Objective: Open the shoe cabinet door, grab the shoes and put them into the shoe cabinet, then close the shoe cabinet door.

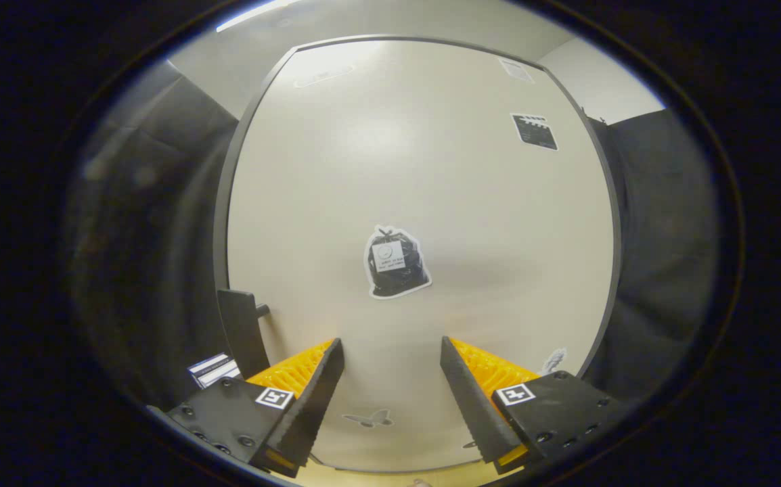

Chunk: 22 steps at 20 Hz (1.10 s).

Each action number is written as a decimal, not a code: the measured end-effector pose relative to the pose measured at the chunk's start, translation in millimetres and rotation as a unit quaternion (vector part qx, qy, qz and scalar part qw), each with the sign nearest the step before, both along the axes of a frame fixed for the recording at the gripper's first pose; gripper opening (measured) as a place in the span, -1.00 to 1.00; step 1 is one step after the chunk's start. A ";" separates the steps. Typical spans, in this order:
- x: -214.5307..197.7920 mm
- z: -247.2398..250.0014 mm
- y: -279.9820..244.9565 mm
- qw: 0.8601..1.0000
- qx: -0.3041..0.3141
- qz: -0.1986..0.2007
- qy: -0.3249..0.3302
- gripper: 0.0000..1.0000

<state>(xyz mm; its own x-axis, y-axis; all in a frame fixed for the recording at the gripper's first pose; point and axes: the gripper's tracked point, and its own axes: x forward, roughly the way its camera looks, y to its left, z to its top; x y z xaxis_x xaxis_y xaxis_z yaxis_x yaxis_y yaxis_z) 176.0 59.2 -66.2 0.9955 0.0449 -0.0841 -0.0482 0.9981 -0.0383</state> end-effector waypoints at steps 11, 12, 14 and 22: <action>-37.0 8.0 3.1 1.000 -0.001 0.011 -0.012 0.90; -45.1 13.7 0.8 1.000 0.002 0.010 -0.014 0.91; -67.2 26.5 -9.5 1.000 0.011 0.009 -0.021 0.91; -151.1 68.7 -46.2 0.998 0.046 0.025 -0.046 0.90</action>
<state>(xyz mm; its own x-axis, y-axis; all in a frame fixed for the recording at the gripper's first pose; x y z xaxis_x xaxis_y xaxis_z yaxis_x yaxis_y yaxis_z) 24.9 13.0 2.6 0.9950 0.0987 0.0147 -0.0993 0.9940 0.0462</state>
